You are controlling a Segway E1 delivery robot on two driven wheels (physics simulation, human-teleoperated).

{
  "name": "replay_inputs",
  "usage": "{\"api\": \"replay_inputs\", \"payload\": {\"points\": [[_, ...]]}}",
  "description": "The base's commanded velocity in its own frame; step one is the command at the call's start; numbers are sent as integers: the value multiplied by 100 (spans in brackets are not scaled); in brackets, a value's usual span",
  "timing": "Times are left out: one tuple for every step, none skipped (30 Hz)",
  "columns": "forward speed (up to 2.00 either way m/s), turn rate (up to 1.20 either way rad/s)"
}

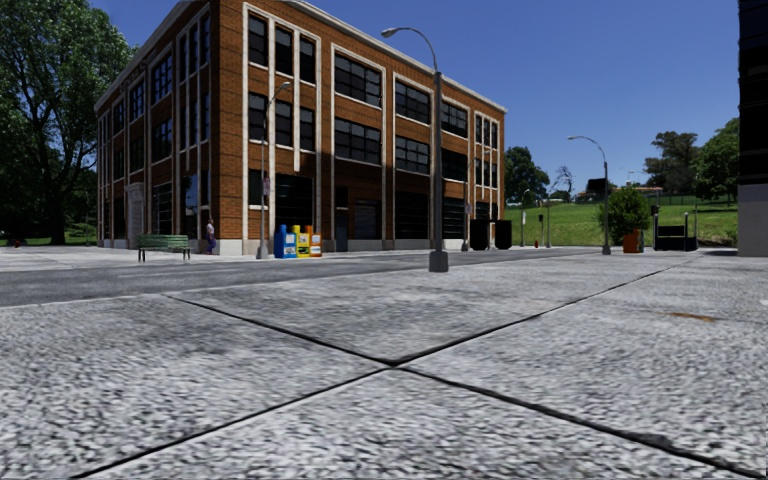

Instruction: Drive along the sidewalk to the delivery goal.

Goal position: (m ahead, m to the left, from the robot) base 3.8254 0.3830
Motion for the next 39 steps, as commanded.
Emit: {"api": "replay_inputs", "payload": {"points": [[200, 0], [200, 0], [200, 0], [200, 0], [200, 0], [200, 0], [200, 0], [200, 0], [200, 0], [200, 0], [200, 0], [200, 0], [200, 0], [200, 0], [200, 0], [200, 0], [200, 0], [200, 0], [200, 0], [200, 0], [200, 0], [200, 0], [200, 0], [196, 0], [183, 0], [168, 0], [168, 0], [164, 0], [162, 0], [162, 0], [162, 0], [162, 0], [162, 0], [162, 0], [162, 0], [162, 0], [162, 0], [162, 0], [162, 0]]}}
